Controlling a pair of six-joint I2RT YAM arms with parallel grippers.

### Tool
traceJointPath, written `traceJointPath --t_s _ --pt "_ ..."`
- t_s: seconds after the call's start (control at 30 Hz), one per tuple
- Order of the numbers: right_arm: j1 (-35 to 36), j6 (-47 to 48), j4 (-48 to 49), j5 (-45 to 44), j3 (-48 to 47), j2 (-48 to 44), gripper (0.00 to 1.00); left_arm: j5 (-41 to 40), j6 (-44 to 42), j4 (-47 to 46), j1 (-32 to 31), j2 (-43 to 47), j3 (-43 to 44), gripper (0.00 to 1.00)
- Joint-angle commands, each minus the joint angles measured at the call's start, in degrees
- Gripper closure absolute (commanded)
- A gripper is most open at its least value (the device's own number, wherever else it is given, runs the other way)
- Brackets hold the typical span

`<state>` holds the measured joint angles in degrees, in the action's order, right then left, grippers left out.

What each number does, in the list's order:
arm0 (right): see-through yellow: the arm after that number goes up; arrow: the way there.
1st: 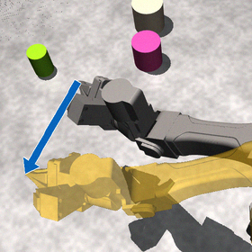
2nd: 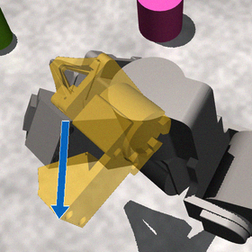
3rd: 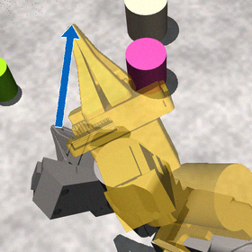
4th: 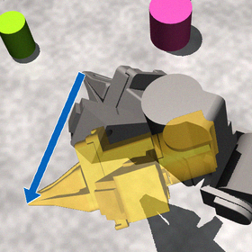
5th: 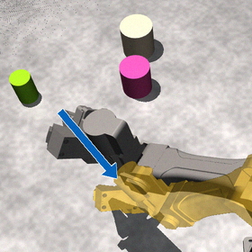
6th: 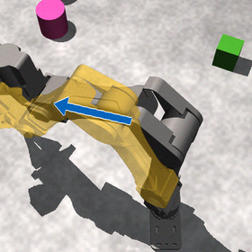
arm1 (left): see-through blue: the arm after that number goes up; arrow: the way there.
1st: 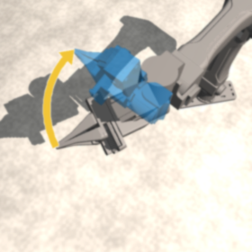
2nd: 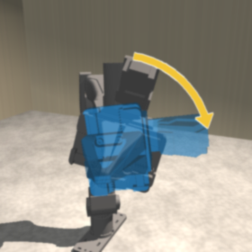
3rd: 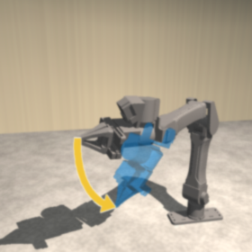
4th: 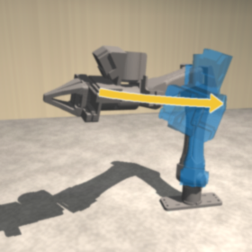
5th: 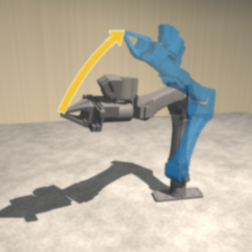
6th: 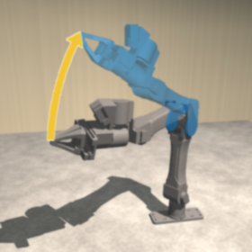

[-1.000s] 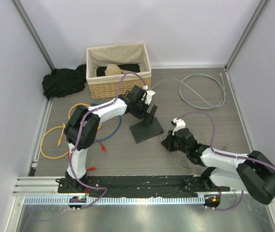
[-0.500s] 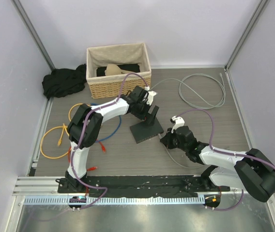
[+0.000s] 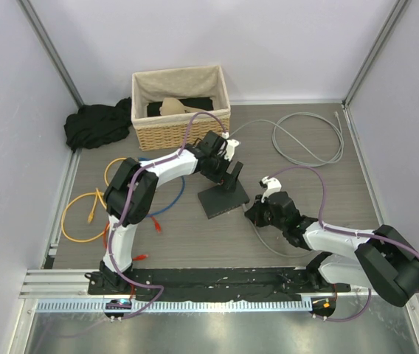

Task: Insert the plug into the switch port
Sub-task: Insert the connector into the switch port.

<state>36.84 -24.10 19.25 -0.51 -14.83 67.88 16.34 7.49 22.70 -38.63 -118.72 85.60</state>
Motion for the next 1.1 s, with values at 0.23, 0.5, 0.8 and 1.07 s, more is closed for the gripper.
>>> traceJointPath --t_s 0.23,0.5,0.8,1.07 --pt "-0.5 1.9 2.5 2.8 -4.0 0.4 0.99 2.8 0.0 1.5 -0.7 -1.5 2.8 0.03" --pt "-1.0 2.7 4.7 1.9 -3.8 2.3 0.99 5.0 0.2 2.5 -0.9 -1.9 2.6 0.04" --pt "-1.6 4.1 7.5 3.1 -4.9 4.2 0.99 7.0 -0.1 6.0 -1.6 -3.2 2.6 0.07" --pt "-2.1 5.1 9.0 4.2 -7.2 5.0 0.99 10.5 2.3 6.1 -2.4 -2.4 -0.4 0.14"
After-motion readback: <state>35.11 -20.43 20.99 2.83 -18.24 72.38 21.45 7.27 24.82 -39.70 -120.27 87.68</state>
